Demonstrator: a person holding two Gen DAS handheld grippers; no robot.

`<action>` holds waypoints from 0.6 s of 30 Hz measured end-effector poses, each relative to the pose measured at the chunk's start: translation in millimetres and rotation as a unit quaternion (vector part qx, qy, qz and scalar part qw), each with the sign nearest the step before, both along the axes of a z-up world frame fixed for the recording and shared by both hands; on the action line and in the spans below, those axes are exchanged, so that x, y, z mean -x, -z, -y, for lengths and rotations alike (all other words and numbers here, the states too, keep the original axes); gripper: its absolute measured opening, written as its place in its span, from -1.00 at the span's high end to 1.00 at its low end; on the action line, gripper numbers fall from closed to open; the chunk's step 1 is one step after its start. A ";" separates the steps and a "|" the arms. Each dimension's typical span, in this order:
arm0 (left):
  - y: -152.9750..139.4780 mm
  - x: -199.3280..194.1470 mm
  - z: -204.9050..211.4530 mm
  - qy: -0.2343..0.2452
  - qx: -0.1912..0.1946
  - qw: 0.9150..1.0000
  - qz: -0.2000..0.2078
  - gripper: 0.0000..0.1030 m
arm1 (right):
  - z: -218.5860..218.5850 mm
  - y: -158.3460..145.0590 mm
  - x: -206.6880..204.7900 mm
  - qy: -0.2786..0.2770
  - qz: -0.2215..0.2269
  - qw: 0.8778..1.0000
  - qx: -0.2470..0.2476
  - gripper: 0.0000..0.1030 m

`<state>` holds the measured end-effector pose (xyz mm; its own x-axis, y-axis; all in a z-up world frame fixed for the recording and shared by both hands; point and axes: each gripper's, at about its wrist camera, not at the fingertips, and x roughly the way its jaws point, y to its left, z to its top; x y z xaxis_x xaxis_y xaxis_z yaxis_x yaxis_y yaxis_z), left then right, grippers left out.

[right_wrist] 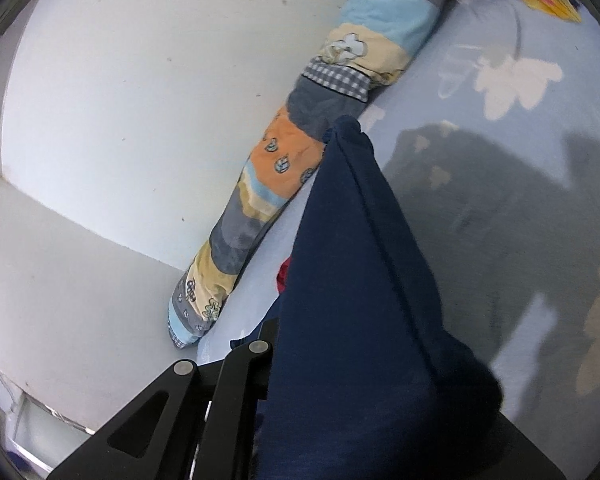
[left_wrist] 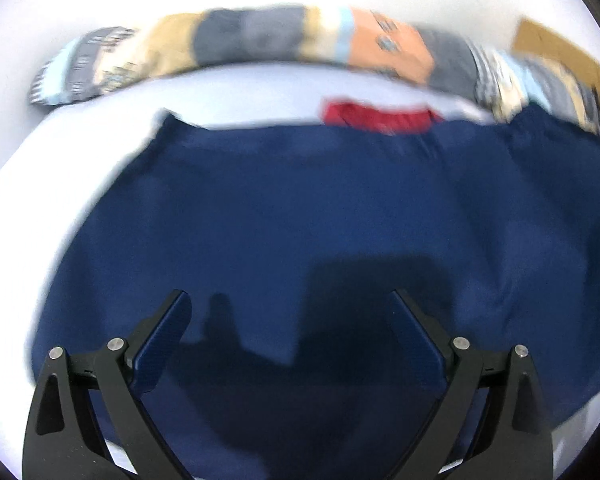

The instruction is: Fold large clothes

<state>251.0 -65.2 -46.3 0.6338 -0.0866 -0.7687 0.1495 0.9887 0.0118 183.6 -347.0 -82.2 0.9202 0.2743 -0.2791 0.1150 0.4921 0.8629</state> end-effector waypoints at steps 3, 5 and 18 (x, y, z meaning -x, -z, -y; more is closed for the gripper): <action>-31.0 5.5 -48.6 -0.037 0.029 0.999 0.026 -0.92 | -13.0 -12.9 -1.7 -0.003 0.004 1.000 0.020 0.77; -47.9 10.3 -87.9 -0.072 0.044 0.995 0.049 -0.92 | -23.6 -20.9 -3.7 -0.006 0.006 1.000 0.026 0.76; -82.5 21.1 -245.5 -0.208 0.051 0.974 0.080 -0.92 | -183.2 -99.0 -39.2 -0.057 -0.002 0.982 0.181 0.74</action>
<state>229.8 180.4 36.2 0.7416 0.1326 -0.6576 -0.2594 0.9607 -0.0988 222.8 -163.8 16.7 0.8881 0.2578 -0.3805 0.0443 0.7759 0.6293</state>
